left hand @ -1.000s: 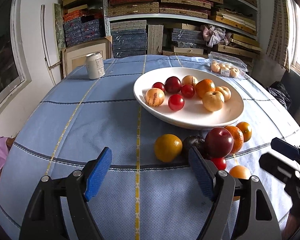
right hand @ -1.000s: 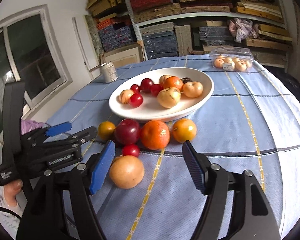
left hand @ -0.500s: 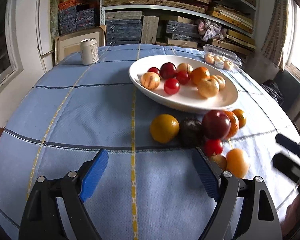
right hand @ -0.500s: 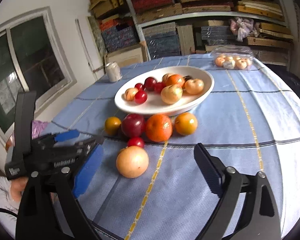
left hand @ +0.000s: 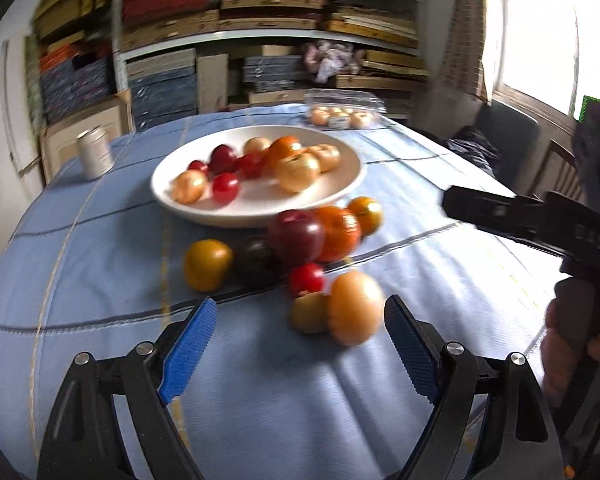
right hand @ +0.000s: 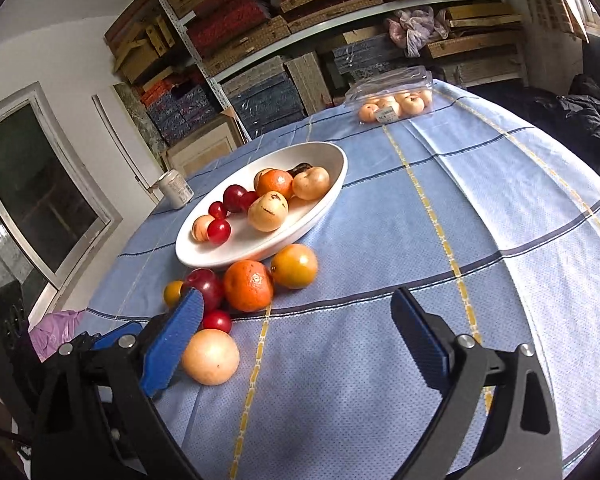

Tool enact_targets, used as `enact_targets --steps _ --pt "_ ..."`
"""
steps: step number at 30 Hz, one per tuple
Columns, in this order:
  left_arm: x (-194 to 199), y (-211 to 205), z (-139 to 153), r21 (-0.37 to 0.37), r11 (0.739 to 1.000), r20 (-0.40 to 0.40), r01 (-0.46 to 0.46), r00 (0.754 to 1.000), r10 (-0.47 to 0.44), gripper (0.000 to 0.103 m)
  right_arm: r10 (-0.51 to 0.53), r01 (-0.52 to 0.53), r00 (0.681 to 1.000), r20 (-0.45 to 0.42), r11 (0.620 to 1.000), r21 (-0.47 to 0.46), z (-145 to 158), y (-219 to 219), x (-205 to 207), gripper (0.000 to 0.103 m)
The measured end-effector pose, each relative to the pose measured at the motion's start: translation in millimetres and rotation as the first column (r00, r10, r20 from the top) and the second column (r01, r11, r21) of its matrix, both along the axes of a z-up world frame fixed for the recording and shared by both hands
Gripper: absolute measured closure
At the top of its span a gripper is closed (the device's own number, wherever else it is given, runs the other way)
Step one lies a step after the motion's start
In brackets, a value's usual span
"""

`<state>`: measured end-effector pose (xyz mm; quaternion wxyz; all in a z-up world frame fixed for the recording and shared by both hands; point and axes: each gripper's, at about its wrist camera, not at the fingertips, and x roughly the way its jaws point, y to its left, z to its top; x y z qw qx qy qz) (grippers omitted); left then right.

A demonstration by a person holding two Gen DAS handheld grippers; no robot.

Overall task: Organize fruits
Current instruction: 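Move both tools back toward the remaining fruit cluster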

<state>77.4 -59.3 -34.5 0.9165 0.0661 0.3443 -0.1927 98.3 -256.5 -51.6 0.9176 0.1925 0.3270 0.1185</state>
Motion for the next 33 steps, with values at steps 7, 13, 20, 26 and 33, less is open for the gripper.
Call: enact_targets --steps 7,13,20,26,33 --pt "7.2 -26.5 -3.4 0.022 0.998 -0.01 0.057 0.998 -0.057 0.021 -0.017 0.017 1.0 0.002 1.0 0.013 -0.4 -1.6 -0.1 0.01" --pt "10.9 -25.1 -4.0 -0.049 0.994 -0.045 0.099 0.994 -0.101 0.025 -0.016 0.016 1.0 -0.006 1.0 0.018 -1.3 -3.0 0.6 0.01" --pt "7.6 -28.5 -8.1 -0.138 0.969 -0.112 0.204 0.969 -0.219 0.025 -0.009 0.01 1.0 -0.01 1.0 0.025 -2.4 -2.7 -0.2 0.01" --pt "3.9 -5.0 -4.8 -0.083 0.993 -0.062 0.084 0.994 -0.089 0.024 0.071 -0.071 0.997 -0.036 0.997 0.002 -6.4 12.3 1.8 0.01" --pt "15.2 43.5 -6.6 -0.07 0.991 -0.083 -0.114 0.991 0.108 0.024 0.185 -0.192 0.981 -0.057 0.963 -0.186 -10.5 53.9 -7.5 0.016"
